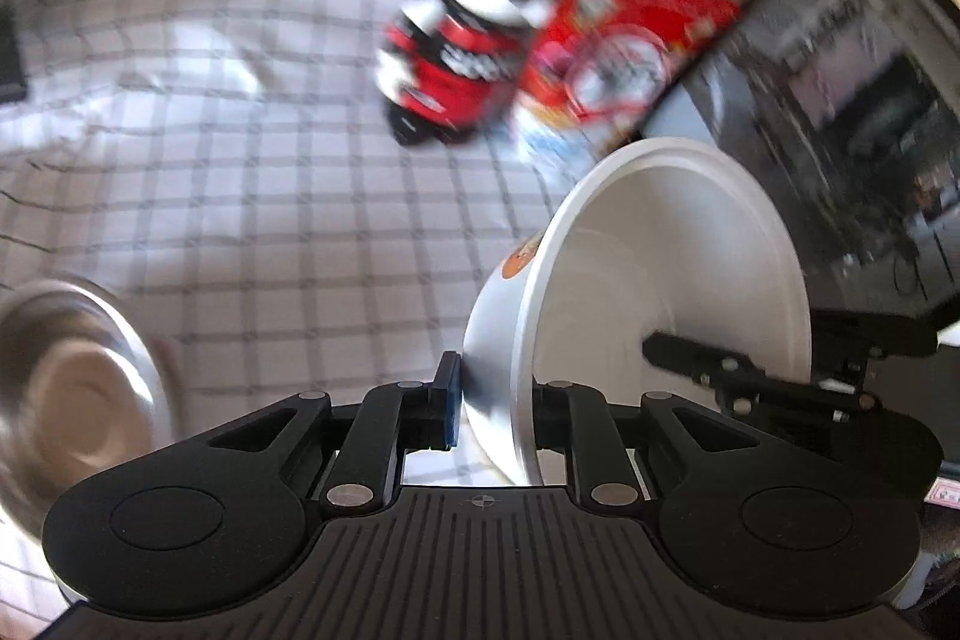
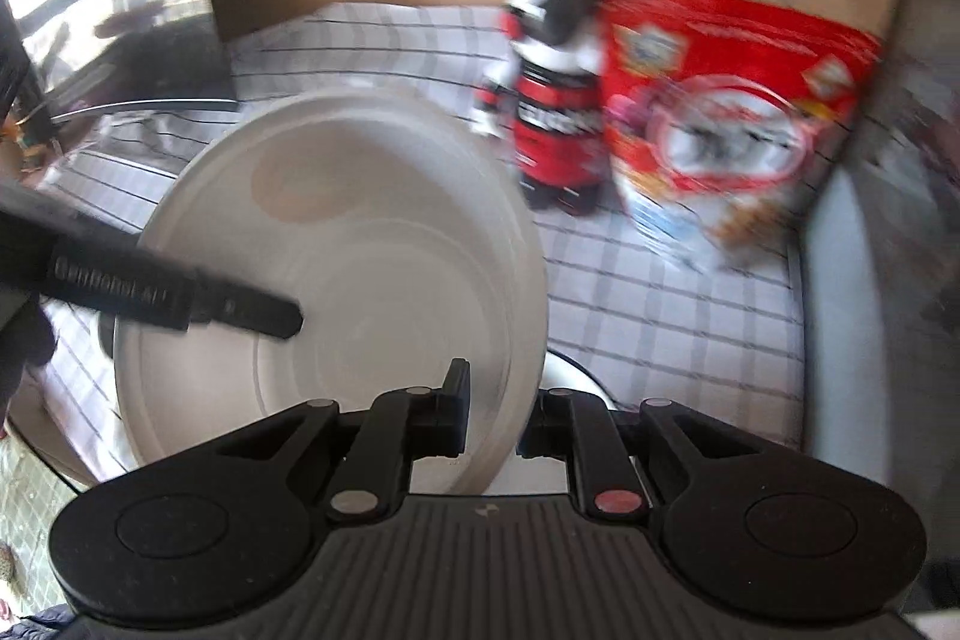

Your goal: Organize plates and bowls

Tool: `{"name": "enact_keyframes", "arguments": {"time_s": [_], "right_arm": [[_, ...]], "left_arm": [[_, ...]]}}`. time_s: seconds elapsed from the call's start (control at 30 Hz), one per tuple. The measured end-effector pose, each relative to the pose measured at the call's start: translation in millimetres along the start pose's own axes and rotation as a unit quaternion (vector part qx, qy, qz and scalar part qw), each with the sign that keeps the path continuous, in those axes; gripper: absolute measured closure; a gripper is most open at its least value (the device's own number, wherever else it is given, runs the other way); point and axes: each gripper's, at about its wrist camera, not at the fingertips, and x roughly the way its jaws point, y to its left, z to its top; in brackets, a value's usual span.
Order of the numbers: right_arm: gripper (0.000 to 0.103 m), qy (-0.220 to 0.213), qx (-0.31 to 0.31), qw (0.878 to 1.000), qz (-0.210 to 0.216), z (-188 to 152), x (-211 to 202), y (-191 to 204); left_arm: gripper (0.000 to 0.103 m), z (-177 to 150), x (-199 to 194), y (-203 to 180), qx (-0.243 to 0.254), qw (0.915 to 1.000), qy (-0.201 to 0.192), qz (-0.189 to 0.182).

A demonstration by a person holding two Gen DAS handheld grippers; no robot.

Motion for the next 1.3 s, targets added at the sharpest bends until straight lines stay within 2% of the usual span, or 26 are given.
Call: {"name": "enact_keyframes", "arguments": {"time_s": [0.17, 0.37, 0.53, 0.6, 0.7, 0.83, 0.93, 1.0, 1.17, 1.3], "right_arm": [[0.089, -0.002, 0.029, 1.000, -0.009, -23.6, 0.0, -35.4], [0.089, 0.017, 0.061, 0.998, -0.003, -33.7, 32.6, -58.7], [0.089, 0.046, 0.074, 0.996, 0.000, -36.6, 58.9, -67.7], [0.088, 0.047, 0.082, 0.995, -0.009, -35.5, 64.4, -73.5], [0.087, 0.053, 0.106, 0.993, 0.007, -31.6, 69.4, -82.3], [0.084, 0.050, 0.104, 0.993, 0.003, -25.8, 70.5, -80.2], [0.081, 0.057, 0.098, 0.994, 0.002, -21.4, 75.7, -76.3], [0.075, 0.064, 0.092, 0.994, -0.002, -20.4, 79.2, -72.4], [0.073, 0.084, 0.067, 0.994, -0.015, -20.3, 82.0, -66.0], [0.071, 0.078, 0.068, 0.994, -0.020, -19.4, 74.2, -69.3]], "left_arm": [[0.085, -7.4, 35.7, -27.2, -0.007, 0.9988, 0.049, -0.005], [0.085, -10.6, 64.8, -35.0, -0.010, 0.9990, 0.038, 0.020], [0.081, -7.1, 83.6, -31.1, 0.001, 0.9975, 0.068, 0.020], [0.079, -10.1, 85.9, -30.3, 0.012, 0.9967, 0.079, 0.015], [0.076, -12.5, 87.3, -27.5, 0.012, 0.9960, 0.088, 0.002], [0.067, -7.9, 78.7, -29.6, 0.018, 0.9966, 0.080, -0.012], [0.063, -3.5, 69.2, -32.8, 0.030, 0.9968, 0.074, -0.006], [0.063, -2.7, 67.6, -34.4, 0.041, 0.9964, 0.075, 0.003], [0.065, -6.7, 76.8, -25.8, 0.032, 0.9941, 0.103, -0.008], [0.066, -8.2, 77.5, -19.9, 0.020, 0.9962, 0.085, 0.000]]}}
